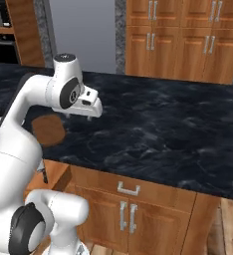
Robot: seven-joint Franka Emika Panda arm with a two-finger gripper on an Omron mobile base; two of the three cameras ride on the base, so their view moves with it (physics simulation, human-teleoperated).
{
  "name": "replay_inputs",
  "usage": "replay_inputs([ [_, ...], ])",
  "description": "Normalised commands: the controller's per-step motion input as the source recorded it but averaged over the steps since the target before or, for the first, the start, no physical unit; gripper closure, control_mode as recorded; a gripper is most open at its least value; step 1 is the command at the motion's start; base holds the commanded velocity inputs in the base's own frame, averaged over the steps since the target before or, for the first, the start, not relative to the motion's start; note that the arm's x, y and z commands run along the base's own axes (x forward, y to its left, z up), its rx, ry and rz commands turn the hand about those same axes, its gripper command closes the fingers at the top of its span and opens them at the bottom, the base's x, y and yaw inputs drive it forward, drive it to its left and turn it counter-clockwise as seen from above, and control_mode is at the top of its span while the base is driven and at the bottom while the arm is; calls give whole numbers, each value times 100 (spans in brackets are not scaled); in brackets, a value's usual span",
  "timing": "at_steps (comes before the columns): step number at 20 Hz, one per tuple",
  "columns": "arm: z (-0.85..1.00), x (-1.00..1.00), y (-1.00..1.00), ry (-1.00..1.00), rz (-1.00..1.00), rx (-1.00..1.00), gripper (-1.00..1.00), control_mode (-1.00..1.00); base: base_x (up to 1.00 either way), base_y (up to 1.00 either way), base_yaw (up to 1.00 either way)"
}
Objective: Pick up the knife from the drawer and place it on the cutting board. Then place the meat from the plate to the cutting board.
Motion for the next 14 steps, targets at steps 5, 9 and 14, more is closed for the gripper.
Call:
replay_inputs([
  [5, 0, 0, 0, 0, 0, 0, -100, 100, 3, -32, 41],
  [9, 0, 0, 0, 0, 0, 0, -100, 100, 0, -16, 44],
  [14, 0, 0, 0, 0, 0, 0, -100, 100, 0, -13, 46],
])
